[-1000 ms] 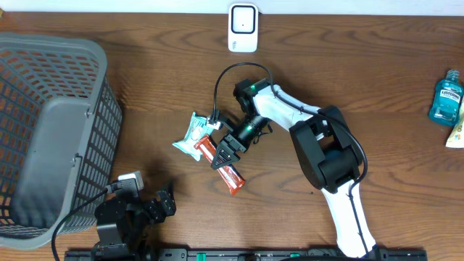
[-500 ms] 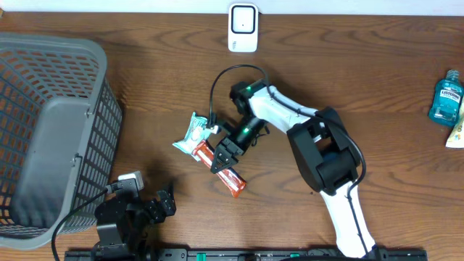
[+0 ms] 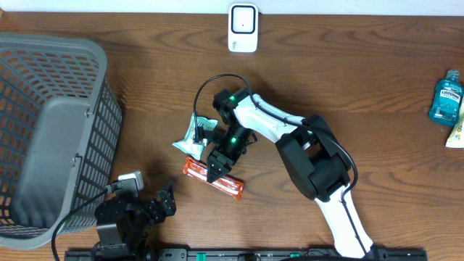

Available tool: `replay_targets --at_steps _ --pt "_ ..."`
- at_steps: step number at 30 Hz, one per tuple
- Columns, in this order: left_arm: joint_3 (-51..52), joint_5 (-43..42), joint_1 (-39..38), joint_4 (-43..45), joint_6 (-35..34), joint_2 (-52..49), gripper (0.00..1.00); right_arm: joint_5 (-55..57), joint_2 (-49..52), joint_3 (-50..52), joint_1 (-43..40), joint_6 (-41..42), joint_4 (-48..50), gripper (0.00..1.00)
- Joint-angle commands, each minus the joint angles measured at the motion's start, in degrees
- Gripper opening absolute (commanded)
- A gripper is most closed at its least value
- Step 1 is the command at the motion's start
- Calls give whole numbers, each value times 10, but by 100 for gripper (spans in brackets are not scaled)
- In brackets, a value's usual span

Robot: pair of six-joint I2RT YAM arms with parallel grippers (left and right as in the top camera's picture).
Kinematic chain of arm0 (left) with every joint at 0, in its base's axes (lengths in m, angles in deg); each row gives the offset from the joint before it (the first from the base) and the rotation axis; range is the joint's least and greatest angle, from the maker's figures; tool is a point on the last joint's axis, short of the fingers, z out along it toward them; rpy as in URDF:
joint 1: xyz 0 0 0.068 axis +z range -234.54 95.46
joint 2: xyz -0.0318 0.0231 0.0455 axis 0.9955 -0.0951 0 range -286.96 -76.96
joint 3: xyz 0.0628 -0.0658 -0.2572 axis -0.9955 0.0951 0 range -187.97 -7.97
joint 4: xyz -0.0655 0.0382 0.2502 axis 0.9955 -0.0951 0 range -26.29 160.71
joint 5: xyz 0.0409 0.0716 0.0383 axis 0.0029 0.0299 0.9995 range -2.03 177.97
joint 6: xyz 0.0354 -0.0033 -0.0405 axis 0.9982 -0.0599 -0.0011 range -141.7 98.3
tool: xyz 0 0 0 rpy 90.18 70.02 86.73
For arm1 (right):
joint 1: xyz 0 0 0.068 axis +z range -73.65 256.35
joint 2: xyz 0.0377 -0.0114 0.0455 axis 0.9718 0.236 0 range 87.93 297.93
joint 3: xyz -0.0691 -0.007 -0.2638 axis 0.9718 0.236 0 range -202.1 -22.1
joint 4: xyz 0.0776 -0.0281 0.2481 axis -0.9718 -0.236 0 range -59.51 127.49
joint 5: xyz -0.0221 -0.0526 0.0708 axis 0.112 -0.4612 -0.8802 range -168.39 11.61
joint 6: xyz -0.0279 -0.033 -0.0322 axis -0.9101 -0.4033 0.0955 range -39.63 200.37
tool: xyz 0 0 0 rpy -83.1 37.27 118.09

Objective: Scan the item barcode

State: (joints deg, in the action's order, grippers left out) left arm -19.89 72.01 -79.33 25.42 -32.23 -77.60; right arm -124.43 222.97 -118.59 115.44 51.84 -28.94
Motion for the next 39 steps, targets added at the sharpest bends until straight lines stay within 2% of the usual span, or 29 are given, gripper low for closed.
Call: replay_targets --at_steps 1,5,10,16,18,21,24,31,35,39 --pt "3 0 2 -39 -1 2 98 248 67 39 10 24 9 56" --pt "3 0 2 -39 -1 2 98 252 67 45 24 24 6 55" --pt "3 0 2 -39 -1 2 98 280 67 45 45 24 2 47" --pt "3 0 2 -39 -1 2 98 318 67 45 66 48 2 47" --pt "3 0 2 -39 -1 2 98 334 67 45 73 59 2 44" --pt "3 0 2 -39 -1 2 98 342 67 45 83 63 -1 32" --pt "3 0 2 -39 -1 2 98 342 67 45 90 70 -2 1" --pt "3 0 2 -39 -1 2 98 323 62 2 77 137 -50 1" --pt "3 0 2 -39 -1 2 98 231 39 -79 52 132 -114 1" --pt "3 0 2 -39 -1 2 98 124 9 -124 30 84 -144 1"
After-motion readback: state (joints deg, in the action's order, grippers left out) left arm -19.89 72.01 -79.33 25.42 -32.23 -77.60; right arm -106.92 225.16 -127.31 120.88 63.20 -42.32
